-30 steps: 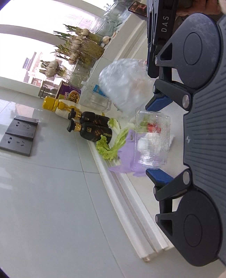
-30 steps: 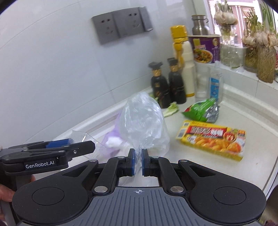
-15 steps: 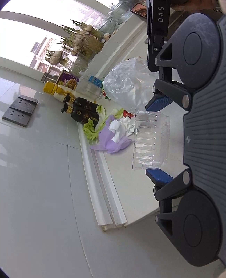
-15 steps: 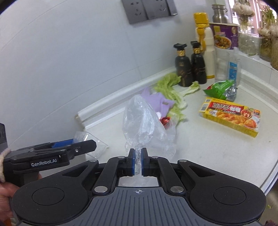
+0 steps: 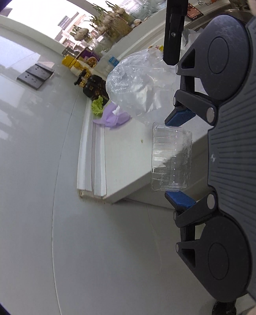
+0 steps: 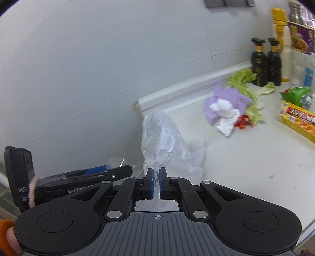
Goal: Collect trash
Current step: 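Carry the clear tray in the left gripper to the wastebasket while the right carries the plastic bag, then open both grippers over the wastebasket to drop the tray and plastic bag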
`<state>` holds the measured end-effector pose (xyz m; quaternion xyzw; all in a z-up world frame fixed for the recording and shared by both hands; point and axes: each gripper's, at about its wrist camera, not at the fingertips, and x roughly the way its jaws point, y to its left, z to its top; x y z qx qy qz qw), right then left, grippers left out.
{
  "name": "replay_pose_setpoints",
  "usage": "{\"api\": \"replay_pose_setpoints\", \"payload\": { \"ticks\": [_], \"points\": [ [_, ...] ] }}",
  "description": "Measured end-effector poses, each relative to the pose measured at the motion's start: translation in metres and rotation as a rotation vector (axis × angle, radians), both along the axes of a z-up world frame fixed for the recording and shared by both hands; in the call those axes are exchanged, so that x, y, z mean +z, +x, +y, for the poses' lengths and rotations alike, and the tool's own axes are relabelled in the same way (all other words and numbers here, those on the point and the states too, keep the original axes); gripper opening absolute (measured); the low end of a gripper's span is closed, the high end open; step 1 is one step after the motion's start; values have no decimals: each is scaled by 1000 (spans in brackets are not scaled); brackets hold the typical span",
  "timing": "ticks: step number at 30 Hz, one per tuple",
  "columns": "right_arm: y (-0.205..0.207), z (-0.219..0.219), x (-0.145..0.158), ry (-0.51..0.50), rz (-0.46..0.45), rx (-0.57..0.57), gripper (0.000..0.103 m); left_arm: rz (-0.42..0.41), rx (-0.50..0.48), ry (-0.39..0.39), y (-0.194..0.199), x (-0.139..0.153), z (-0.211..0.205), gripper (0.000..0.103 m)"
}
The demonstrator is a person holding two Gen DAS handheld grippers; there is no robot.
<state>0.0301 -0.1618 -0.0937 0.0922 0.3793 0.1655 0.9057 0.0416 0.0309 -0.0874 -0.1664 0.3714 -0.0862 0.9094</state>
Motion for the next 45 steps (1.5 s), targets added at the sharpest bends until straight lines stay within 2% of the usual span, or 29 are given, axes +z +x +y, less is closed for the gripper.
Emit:
{"api": "replay_pose_setpoints", "payload": {
  "ticks": [13, 17, 23, 30, 38, 45],
  "points": [
    [13, 71, -4, -37, 36, 187, 3, 62, 176, -24, -18, -33, 56, 68],
    [21, 90, -13, -58, 57, 222, 3, 114, 215, -18, -19, -62, 70, 68],
    [48, 114, -38, -42, 121, 248, 3, 225, 256, -8, -19, -122, 88, 68],
    [77, 133, -76, -30, 229, 242, 2, 298, 241, 28, -6, -176, 93, 68],
    [105, 144, -116, -46, 340, 200, 2, 366, 209, 54, 12, -221, 90, 68],
    [127, 156, -149, -101, 408, 175, 2, 409, 195, 48, 15, -240, 89, 84]
  ]
}}
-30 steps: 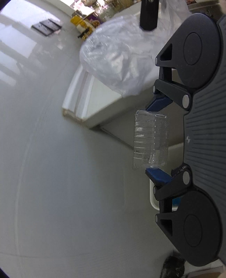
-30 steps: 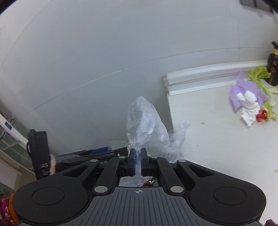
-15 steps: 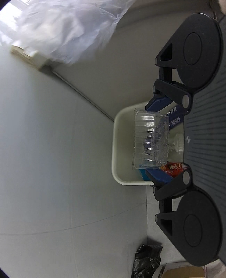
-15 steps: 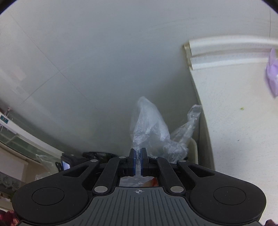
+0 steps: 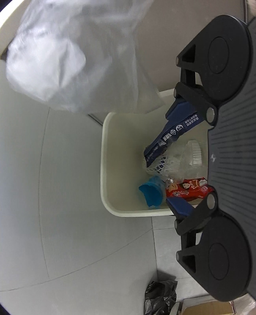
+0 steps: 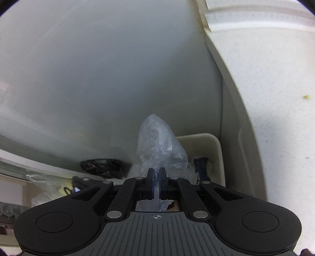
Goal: Collect trash
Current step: 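Open both grippers over the wastebasket to drop the tray and plastic bag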
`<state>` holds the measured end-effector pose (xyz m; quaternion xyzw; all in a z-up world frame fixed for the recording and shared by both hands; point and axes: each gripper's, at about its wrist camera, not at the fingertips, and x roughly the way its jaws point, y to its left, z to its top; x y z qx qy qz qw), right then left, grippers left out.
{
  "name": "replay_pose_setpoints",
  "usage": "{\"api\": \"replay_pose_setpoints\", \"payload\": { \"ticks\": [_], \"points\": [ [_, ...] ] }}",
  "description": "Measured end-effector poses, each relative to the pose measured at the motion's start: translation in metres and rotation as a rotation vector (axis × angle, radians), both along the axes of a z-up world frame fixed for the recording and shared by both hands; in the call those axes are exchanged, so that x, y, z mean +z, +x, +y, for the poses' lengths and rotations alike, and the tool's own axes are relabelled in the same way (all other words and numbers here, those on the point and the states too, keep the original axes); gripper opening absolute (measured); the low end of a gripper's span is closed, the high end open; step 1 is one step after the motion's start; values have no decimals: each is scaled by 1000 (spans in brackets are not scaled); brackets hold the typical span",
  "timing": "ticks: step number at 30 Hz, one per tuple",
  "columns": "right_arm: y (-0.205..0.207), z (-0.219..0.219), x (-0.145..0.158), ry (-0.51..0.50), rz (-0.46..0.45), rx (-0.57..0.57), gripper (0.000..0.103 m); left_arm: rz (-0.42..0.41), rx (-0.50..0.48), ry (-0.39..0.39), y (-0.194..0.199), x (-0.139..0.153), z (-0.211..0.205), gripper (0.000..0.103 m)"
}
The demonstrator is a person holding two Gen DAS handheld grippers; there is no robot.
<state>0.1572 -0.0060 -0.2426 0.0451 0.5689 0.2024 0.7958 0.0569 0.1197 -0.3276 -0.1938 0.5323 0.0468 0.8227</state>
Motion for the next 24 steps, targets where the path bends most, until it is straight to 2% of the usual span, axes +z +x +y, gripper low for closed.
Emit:
{"api": "replay_pose_setpoints", "payload": {
  "ticks": [6, 18, 20, 22, 24],
  "points": [
    [19, 10, -32, -42, 67, -8, 2, 20, 9, -17, 3, -10, -1, 87],
    [42, 36, -95, -194, 174, -20, 3, 29, 68, -59, -9, -1, -2, 89],
    [45, 38, -102, -202, 212, -20, 12, 29, 68, -61, -10, 1, -2, 89],
    [47, 36, -106, -185, 230, -31, 13, 27, 61, -57, -10, 1, -4, 89],
    [46, 33, -105, -170, 230, -39, 20, 23, 54, -51, -12, 3, -5, 89]
  ]
}}
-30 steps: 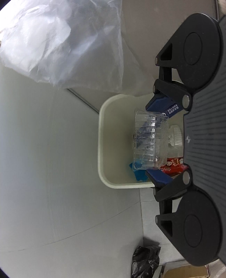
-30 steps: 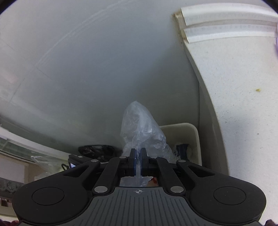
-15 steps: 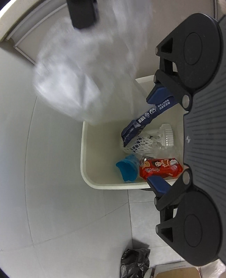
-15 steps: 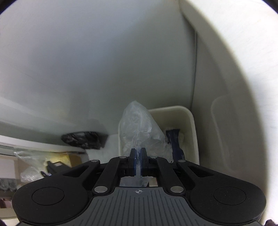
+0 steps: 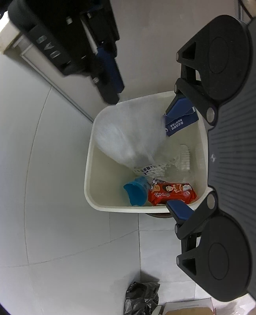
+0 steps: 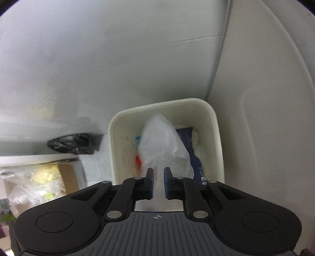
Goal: Collect trash
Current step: 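Open both grippers over the wastebasket to drop the tray and plastic bag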
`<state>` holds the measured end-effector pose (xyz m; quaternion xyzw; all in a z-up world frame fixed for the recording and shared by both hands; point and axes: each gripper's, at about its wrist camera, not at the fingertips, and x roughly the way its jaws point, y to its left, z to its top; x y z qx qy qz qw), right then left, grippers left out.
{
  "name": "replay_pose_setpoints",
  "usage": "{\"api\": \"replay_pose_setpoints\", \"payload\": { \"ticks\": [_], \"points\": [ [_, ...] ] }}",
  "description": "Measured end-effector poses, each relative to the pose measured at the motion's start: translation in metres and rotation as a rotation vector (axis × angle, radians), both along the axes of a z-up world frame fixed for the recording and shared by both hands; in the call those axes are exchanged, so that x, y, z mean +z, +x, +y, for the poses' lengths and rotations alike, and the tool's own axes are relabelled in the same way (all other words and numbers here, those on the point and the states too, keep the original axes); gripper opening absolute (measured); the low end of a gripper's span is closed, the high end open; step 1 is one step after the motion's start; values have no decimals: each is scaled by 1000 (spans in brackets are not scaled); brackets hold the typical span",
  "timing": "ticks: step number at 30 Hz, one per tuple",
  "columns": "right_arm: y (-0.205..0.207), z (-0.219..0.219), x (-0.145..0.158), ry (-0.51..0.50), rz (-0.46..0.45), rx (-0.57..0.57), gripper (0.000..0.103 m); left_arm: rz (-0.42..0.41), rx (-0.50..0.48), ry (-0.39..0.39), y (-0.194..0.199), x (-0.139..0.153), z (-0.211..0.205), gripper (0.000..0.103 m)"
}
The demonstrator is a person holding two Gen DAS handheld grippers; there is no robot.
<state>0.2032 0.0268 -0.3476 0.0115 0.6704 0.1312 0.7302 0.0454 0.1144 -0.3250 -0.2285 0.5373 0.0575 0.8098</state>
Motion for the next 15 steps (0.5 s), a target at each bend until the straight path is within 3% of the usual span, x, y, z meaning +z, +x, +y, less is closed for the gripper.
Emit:
{"api": "replay_pose_setpoints", "payload": {
  "ticks": [2, 3, 15],
  "points": [
    [0, -4, 4, 13, -9, 2, 38, -1, -4, 3, -1, 2, -1, 90],
    [-1, -4, 6, 15, -14, 7, 40, 1, -4, 4, -1, 1, -2, 90],
    [-3, -5, 32, 31, -40, 24, 41, -16, -28, 36, -2, 15, -6, 90]
  ]
}}
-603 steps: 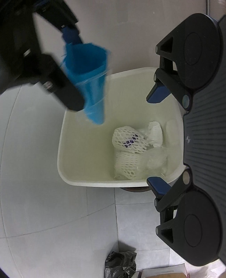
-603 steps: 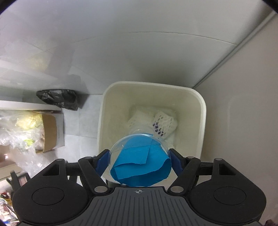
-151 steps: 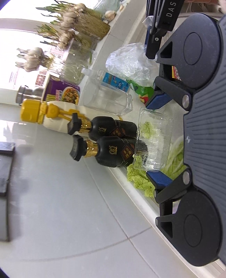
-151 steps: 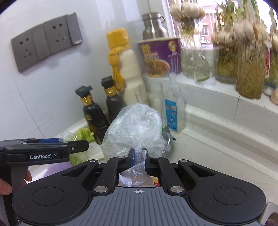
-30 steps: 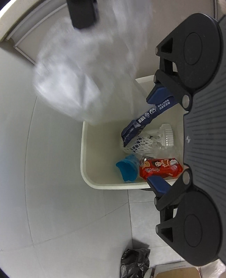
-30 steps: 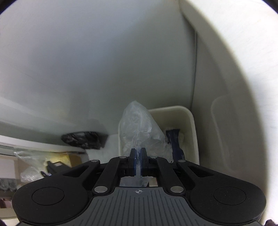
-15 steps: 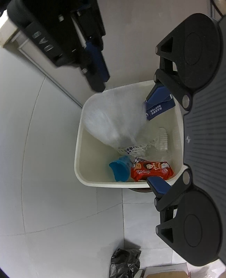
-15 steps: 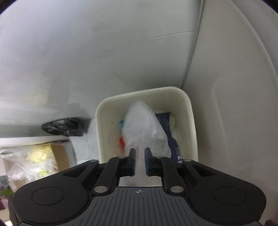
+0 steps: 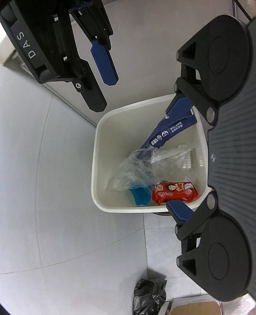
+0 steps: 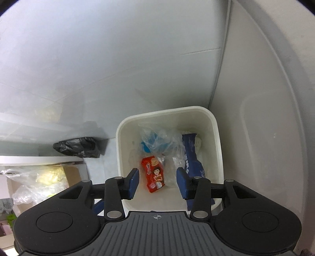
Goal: Collect trash
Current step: 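Open both grippers over the wastebasket to drop the tray and plastic bag, then move both open tools back to the counter toward the purple glove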
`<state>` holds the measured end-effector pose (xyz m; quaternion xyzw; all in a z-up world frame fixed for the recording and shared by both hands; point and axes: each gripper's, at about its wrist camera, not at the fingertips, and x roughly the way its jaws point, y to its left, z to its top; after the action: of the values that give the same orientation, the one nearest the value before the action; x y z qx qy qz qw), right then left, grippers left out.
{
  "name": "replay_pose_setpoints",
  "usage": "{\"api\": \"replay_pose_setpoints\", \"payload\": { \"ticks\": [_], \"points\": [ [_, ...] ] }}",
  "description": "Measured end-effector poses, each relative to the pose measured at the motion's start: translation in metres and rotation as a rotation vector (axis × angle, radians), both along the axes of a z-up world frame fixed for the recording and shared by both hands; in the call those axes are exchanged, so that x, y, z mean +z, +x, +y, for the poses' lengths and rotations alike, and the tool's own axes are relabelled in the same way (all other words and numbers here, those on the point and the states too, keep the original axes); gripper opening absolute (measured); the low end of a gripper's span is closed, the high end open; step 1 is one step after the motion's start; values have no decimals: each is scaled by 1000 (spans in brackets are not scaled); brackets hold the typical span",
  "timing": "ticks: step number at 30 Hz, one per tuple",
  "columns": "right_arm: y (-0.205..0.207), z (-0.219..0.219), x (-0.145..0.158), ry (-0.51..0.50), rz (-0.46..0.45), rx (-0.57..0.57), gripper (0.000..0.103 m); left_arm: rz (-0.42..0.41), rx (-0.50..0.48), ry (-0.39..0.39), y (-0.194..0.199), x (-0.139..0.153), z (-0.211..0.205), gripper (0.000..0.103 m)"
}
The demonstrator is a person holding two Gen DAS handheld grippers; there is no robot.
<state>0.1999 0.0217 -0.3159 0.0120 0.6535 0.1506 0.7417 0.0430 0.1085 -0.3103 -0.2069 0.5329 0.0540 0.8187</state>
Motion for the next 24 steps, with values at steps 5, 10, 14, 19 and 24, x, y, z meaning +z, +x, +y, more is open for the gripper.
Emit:
{"api": "replay_pose_setpoints", "payload": {
  "ticks": [5, 10, 14, 19, 24],
  "points": [
    [-5, -6, 17, 28, -35, 20, 50, -8, -15, 20, -1, 9, -1, 90],
    [-13, -9, 35, 69, -79, 47, 57, -20, -51, 42, -3, 22, -4, 91],
    [-23, -14, 50, 117, -111, 65, 69, -31, -79, 53, -6, 32, -4, 94],
    [-43, -16, 73, 141, -195, 118, 75, -26, -123, 71, -9, 44, -8, 96],
    [-67, -26, 100, 164, -297, 159, 82, -30, -152, 91, -13, 57, -12, 97]
  ]
}}
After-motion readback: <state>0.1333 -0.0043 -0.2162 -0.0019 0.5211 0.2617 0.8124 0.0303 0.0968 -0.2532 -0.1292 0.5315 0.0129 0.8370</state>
